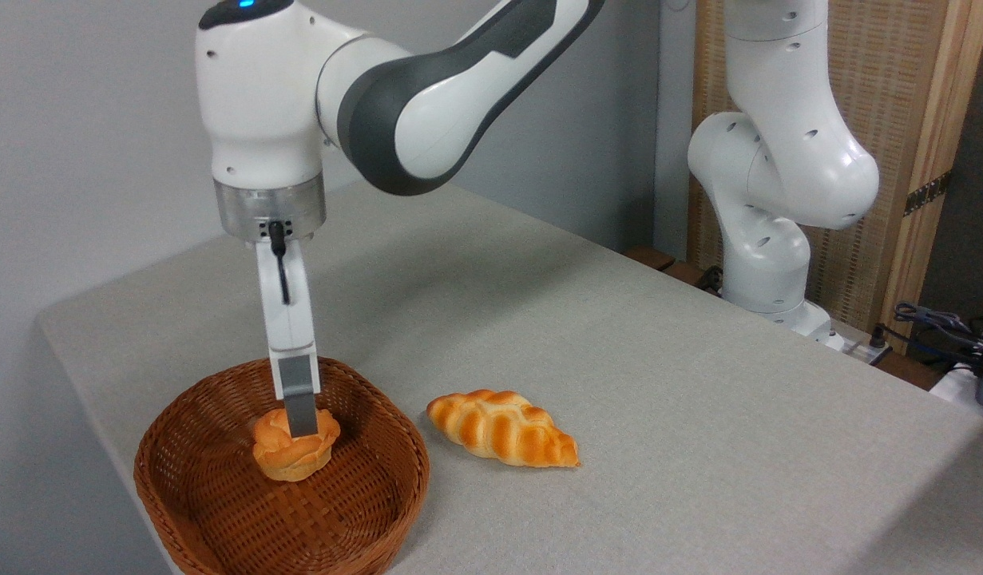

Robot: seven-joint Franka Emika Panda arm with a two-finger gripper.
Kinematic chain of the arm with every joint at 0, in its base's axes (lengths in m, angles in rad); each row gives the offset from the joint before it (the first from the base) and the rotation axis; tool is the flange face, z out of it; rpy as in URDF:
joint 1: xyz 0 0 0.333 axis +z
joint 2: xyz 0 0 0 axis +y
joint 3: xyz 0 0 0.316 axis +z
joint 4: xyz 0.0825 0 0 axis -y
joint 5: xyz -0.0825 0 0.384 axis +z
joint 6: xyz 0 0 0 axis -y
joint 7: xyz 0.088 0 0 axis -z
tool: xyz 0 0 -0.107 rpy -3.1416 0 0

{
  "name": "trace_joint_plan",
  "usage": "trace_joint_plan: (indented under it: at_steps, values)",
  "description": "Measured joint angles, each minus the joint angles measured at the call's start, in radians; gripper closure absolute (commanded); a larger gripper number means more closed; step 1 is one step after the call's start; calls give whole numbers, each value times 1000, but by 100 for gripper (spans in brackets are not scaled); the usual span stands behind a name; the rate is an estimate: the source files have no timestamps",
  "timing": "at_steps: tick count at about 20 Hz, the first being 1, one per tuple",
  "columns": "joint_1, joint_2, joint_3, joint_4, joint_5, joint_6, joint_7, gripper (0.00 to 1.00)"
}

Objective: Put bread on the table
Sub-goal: 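Lower the open gripper down onto the round orange bun in the basket, then close the gripper on the round orange bun inside the basket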

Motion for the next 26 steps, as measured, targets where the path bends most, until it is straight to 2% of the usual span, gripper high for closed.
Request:
trace_joint_plan:
  at_steps: [3, 12, 20, 24, 26]
  values:
    - [0, 22, -15, 0, 27, 8, 13, 0]
    - [-2, 80, -33, 0, 60, 84, 23, 0]
    - [-3, 96, -46, 1, 88, 87, 51, 0]
    - [-3, 104, -57, 1, 92, 88, 51, 48]
    - [-3, 108, -58, 1, 92, 88, 52, 56]
